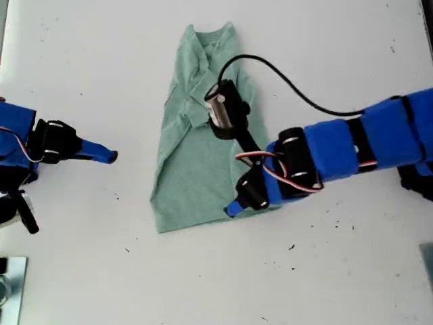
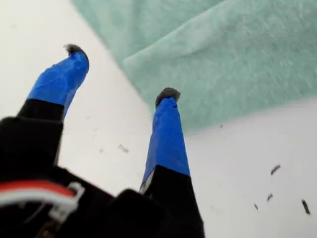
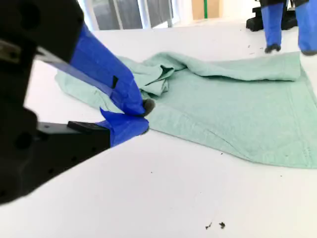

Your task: Fold t shirt

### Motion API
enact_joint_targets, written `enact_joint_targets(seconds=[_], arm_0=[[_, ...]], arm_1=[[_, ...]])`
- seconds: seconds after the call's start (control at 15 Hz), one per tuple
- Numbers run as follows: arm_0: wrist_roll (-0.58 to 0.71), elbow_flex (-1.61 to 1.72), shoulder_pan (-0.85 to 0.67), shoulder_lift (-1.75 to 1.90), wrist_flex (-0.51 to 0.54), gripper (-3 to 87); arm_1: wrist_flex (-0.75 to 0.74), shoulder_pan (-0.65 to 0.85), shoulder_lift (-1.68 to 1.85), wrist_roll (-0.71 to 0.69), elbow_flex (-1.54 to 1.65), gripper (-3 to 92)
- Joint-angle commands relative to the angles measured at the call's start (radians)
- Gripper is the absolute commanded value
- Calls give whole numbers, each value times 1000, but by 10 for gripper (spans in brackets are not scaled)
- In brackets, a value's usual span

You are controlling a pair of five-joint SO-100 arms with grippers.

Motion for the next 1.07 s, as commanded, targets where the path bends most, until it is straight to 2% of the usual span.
enact_joint_targets(seconds=[0.0,0.07,0.2,0.27,0.4,0.47,0.6,0.73,0.8,0.93,1.0], arm_0=[[-5,8,9,3,-15,3],[-5,8,6,3,-15,5],[-3,8,5,3,-15,14],[-5,8,5,3,-15,21],[-5,8,-3,3,-15,18],[2,8,-9,3,-15,12],[-17,5,-12,3,-17,-2],[-57,-95,2,-52,-34,-3],[-123,-235,32,-287,-37,-3],[-275,-663,152,-891,80,-3],[-322,-907,199,-1134,198,-3]], arm_1=[[149,20,334,-23,44,279],[135,80,526,-29,281,242],[-94,204,1019,-61,902,192],[-152,253,1252,-77,1163,158],[-172,337,1560,-58,1539,25],[-218,344,1667,-48,1669,25],[-247,364,1804,-21,1809,25],[-207,385,1884,-3,1859,25],[-181,396,1924,-5,1867,25],[-167,396,1948,-5,1875,25],[-167,397,1950,-6,1876,25]])
